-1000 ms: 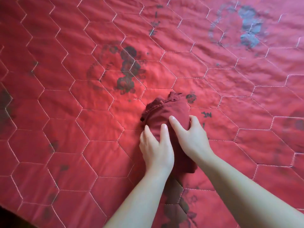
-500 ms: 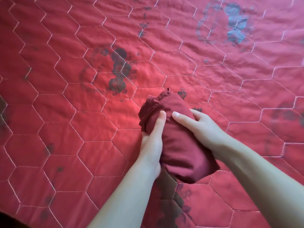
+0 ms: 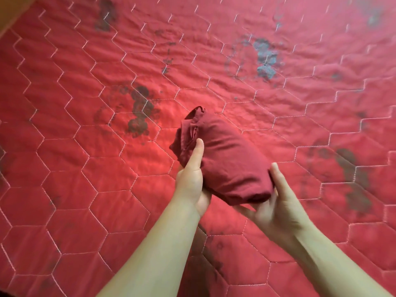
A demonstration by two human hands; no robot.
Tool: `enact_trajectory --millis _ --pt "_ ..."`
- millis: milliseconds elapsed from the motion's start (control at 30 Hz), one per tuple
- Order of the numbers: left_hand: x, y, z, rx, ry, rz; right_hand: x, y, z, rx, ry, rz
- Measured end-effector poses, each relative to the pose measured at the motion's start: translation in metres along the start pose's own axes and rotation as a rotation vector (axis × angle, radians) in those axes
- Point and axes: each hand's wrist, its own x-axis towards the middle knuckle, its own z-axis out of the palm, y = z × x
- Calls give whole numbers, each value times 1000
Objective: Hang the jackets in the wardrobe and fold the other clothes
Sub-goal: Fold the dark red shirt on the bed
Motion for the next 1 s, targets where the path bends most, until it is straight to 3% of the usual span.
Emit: enact_trajectory --millis 100,233,333,467,600,900,1000 --pt "-17 -8 16 -40 13 37 -11 -4 11 13 9 -100" --pt "-39 -5 28 -58 -74 12 -31 -33 17 -160 8 -198" --pt "-61 5 45 -8 -112 28 -57 -62 16 -214 24 -199" --pt "-104 14 84 72 -141 41 -110 -107 11 -234 -29 -201" --pt "-160 28 131 101 -269 71 -175 -158 20 -257 -67 -312" --pt "-309 105 199 552 -337 212 -327 -258 87 -414 -164 -594" --pt "-355 145 203 625 -271 381 -372 -275 115 -493 -177 -685"
